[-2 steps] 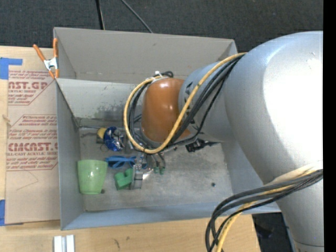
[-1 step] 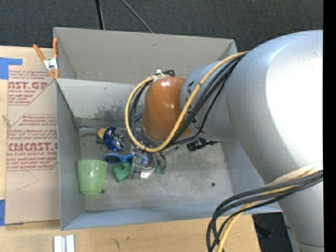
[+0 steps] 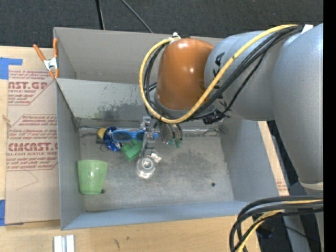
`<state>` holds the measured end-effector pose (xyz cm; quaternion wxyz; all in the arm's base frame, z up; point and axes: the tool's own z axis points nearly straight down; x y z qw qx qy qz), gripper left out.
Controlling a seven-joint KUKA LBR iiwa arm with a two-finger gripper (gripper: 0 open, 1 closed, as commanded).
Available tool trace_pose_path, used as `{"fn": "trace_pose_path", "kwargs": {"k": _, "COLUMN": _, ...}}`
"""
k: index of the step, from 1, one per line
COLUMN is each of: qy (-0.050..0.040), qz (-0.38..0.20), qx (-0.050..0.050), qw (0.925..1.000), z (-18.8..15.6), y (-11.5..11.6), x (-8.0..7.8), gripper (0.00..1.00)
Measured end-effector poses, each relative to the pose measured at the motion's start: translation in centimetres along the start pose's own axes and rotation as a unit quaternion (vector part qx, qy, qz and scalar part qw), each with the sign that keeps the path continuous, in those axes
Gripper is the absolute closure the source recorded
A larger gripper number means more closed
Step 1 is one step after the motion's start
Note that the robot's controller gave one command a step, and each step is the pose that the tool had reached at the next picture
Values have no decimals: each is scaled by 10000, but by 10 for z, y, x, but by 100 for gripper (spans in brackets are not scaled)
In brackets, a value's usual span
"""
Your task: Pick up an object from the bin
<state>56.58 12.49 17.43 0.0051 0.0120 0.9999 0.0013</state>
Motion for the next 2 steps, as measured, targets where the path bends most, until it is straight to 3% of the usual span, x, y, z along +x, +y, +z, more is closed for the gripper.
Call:
{"fn": "trace_pose_path", "kwargs": {"k": 1, "qy": 6, "qz": -1214, "qx": 3, "qw": 9926, "z": -95, "y": 3, "x": -7, "gripper": 100}}
{"fn": "trace_pose_path", "kwargs": {"k": 2, "qy": 70, "qz": -2084, "qx": 2, "qw": 9780, "z": -45, "y": -14, "x": 48, "gripper": 100}}
